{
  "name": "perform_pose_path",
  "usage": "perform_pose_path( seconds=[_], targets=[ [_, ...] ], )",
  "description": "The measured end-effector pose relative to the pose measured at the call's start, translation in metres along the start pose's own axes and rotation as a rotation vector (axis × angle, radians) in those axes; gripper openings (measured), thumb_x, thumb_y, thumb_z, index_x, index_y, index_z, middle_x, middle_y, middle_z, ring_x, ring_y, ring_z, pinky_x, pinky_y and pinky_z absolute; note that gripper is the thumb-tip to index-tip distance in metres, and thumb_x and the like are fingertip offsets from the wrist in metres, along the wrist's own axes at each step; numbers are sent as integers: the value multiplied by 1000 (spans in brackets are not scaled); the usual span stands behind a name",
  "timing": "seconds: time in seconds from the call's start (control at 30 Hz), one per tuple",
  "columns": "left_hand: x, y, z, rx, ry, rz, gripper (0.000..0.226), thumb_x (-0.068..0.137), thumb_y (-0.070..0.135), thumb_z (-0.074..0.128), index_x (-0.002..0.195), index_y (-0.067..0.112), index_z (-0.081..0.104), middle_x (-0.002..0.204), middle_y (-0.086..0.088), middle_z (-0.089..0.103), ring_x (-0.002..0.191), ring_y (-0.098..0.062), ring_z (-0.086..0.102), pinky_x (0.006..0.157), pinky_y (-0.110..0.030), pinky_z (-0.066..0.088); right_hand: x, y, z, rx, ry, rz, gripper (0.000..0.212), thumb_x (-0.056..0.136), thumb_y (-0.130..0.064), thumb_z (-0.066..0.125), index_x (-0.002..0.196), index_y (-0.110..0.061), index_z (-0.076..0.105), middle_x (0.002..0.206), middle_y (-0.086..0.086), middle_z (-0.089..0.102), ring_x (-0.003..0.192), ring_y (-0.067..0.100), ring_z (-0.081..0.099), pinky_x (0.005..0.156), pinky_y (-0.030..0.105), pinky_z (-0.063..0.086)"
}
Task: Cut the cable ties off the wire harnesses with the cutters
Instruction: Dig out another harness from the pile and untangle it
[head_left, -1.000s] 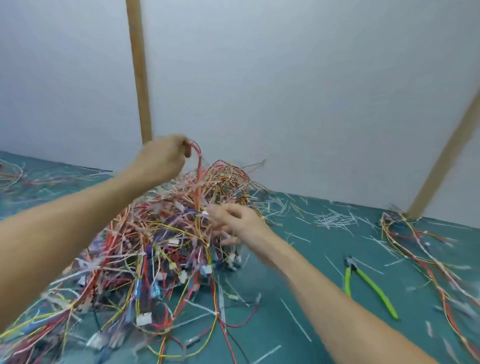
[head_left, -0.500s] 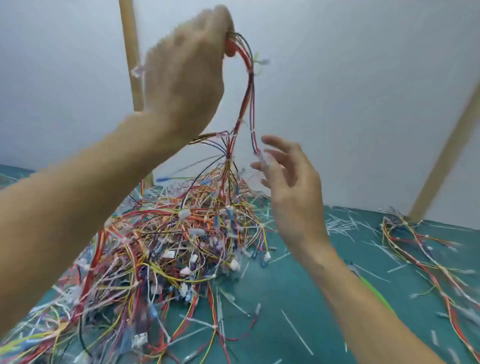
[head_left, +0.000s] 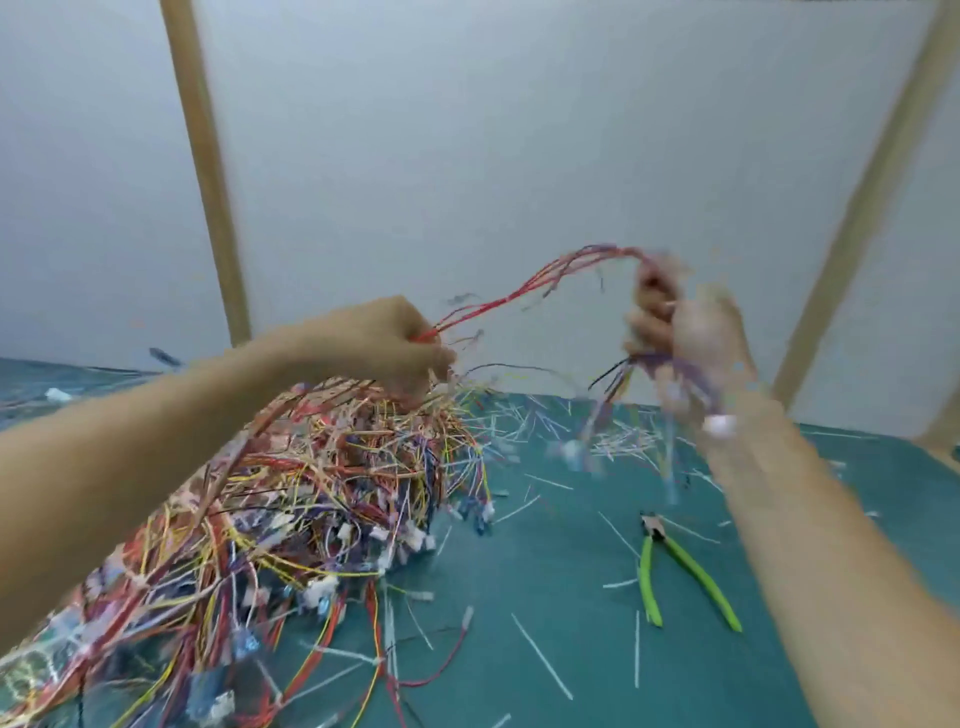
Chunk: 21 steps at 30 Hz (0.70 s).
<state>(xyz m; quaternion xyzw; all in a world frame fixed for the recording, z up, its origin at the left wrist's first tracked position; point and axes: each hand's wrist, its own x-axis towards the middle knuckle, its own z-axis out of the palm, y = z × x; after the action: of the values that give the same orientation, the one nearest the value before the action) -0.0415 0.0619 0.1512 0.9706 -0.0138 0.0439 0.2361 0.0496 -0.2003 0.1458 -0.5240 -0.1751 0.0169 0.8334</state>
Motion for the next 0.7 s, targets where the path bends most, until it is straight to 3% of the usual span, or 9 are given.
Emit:
perform_pose_path(
  seconds=[0.07, 0.17, 0.3, 0.37, 0.4, 0.47, 0.53, 0.63, 0.7],
  targets=[
    [-1, 7, -7, -191, 97, 73, 33, 92, 53, 64, 82, 24, 77, 58, -1, 67, 54, -11, 61, 60, -25, 46, 21, -16, -3, -141, 115, -188, 39, 108, -26, 46, 70, -20, 54, 44, -12, 36, 33, 4, 28, 37, 17, 22],
    [7, 12, -13, 133, 222, 126, 36, 93, 51, 63, 76, 22, 74, 55, 2, 62, 49, -10, 52, 54, -26, 35, 44, -10, -9, -620, 249, -305, 42, 104, -33, 54, 64, -21, 55, 55, -3, 45, 42, 9, 37, 47, 28, 31],
    [-1, 11, 0, 183, -289, -13, 47, 94, 55, 57, 73, 15, 69, 58, 13, 64, 48, -1, 53, 51, -12, 41, 60, 3, -43, -487, 386, -18, 40, 102, -43, 53, 67, -23, 48, 53, -4, 42, 28, 6, 38, 35, 19, 29],
    [-3, 12, -1, 34, -320, 19, 43, 96, 45, 62, 77, 7, 70, 63, 5, 64, 53, -5, 53, 57, -16, 42, 53, 26, -58, -532, 378, 109, 40, 103, -40, 53, 69, -21, 47, 59, 1, 45, 28, 5, 42, 37, 23, 33],
    [1, 11, -5, 11, -178, 32, 40, 98, 40, 62, 78, 7, 71, 65, 0, 65, 56, -9, 55, 59, -22, 43, 48, 43, -61, -574, 350, 163, 37, 102, -34, 55, 68, -20, 50, 59, 4, 47, 32, 9, 45, 40, 24, 35],
    [16, 6, -19, 155, 380, -6, 32, 100, 36, 59, 83, 13, 73, 68, -2, 65, 65, -20, 62, 63, -29, 41, 35, 72, -58, -711, 260, 206, 24, 97, -15, 56, 74, -14, 61, 71, 11, 58, 56, 21, 57, 57, 33, 45],
    [23, 5, -27, 502, 749, -44, 25, 100, 32, 56, 95, 16, 75, 82, -8, 71, 84, -32, 67, 76, -35, 43, 25, 86, -47, -830, 257, 80, 18, 94, -7, 56, 107, -10, 68, 102, 9, 67, 92, 23, 62, 84, 39, 50],
    [29, 20, -2, 696, 282, 112, 23, 99, 37, 58, 103, 23, 76, 103, -5, 75, 100, -30, 64, 87, -32, 42, 15, 82, -10, -978, 19, -385, 59, 90, -11, 65, 145, -23, 45, 144, -2, 55, 127, 13, 51, 107, 30, 39],
    [27, 27, 19, 581, 115, 249, 21, 97, 37, 62, 103, 24, 77, 103, -1, 72, 101, -27, 63, 89, -35, 45, 7, 78, 17, -1146, -358, -371, 57, 94, -23, 67, 146, -28, 44, 145, -1, 57, 126, 15, 55, 104, 32, 42]
  ],
)
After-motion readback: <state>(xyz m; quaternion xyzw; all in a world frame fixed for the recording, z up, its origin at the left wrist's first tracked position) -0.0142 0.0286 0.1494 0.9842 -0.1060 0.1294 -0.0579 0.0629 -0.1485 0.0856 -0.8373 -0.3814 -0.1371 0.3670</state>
